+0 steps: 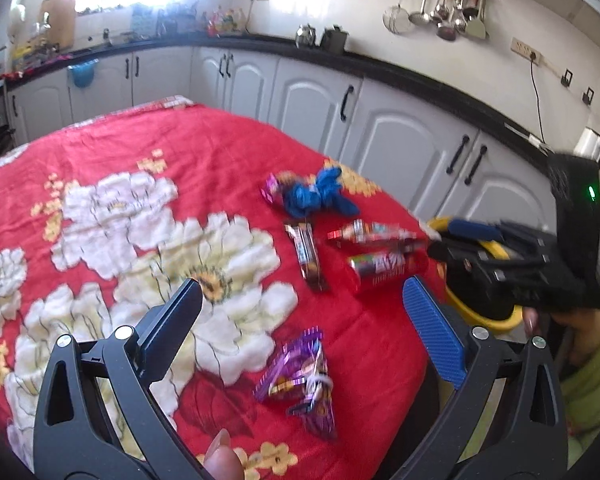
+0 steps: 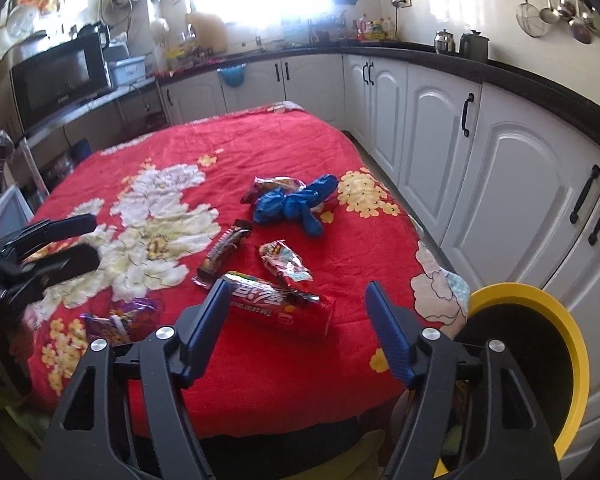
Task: Collect trash
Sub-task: 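Grasp the purple wrapper with the left tool while the right tool grasps the red-white wrapper, then carry the purple wrapper and red-white wrapper over the bin with both tools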
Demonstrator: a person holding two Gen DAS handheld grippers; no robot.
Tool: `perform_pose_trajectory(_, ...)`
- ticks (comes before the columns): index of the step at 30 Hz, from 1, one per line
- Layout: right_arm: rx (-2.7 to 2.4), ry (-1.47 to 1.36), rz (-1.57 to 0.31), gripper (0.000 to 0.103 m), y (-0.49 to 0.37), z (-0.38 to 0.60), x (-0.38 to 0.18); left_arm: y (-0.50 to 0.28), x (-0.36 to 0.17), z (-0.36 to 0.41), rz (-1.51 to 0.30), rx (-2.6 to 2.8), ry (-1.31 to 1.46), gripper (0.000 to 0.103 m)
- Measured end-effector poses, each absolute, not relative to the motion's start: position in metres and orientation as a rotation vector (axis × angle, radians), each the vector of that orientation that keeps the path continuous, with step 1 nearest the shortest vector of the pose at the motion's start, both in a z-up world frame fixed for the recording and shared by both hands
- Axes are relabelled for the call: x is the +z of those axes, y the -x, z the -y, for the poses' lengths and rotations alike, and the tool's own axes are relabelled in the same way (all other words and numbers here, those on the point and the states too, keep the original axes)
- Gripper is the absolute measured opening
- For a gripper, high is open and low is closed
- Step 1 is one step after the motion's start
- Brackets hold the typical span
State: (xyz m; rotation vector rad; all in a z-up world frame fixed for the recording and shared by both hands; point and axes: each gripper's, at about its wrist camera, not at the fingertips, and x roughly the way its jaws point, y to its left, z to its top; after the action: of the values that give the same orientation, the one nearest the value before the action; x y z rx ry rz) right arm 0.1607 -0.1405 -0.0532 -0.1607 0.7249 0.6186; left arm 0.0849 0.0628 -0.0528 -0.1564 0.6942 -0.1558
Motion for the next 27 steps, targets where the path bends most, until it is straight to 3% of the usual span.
perform_pose_trajectory(3, 0.631, 0.188, -0.734, 0.059, -0.167, 0.134, -0.058, -0.083, -0.064, -0.06, -0.733, -0.172, 0.152, 0.092)
perform_pose_trajectory(8, 0.647, 0.228, -0.749, 0.043, -0.175, 0.124, -0.067, -0.084, -0.08, -0.055, -0.798, -0.188, 0.146, 0.092)
perform_pose_trajectory(12, 0.663, 0.229, -0.768, 0.019, -0.18, 0.121, -0.072, -0.085, -0.088, -0.051, -0.836, -0.189, 0.129, 0.091)
perform_pose_trajectory(15, 0.66, 0.22, -0.76, 0.018, -0.18, 0.122, -0.072, -0.086, -0.094, -0.047, -0.863, -0.191, 0.112, 0.079)
perform_pose_trajectory(19, 0.664, 0.183, -0.742, 0.018, -0.177, 0.126, -0.069, -0.087, -0.101, -0.044, -0.898, -0.191, 0.094, 0.053)
perform_pose_trajectory(21, 0.669, 0.166, -0.738, 0.018, -0.175, 0.129, -0.067, -0.088, -0.104, -0.043, -0.909, -0.19, 0.088, 0.045)
perform_pose_trajectory(22, 0.671, 0.159, -0.737, 0.018, -0.174, 0.13, -0.065, -0.087, -0.105, -0.043, -0.91, -0.19, 0.084, 0.035)
perform_pose_trajectory(27, 0.686, 0.11, -0.731, 0.018, -0.167, 0.139, -0.058, -0.086, -0.104, -0.042, -0.91, -0.21, 0.084, 0.031)
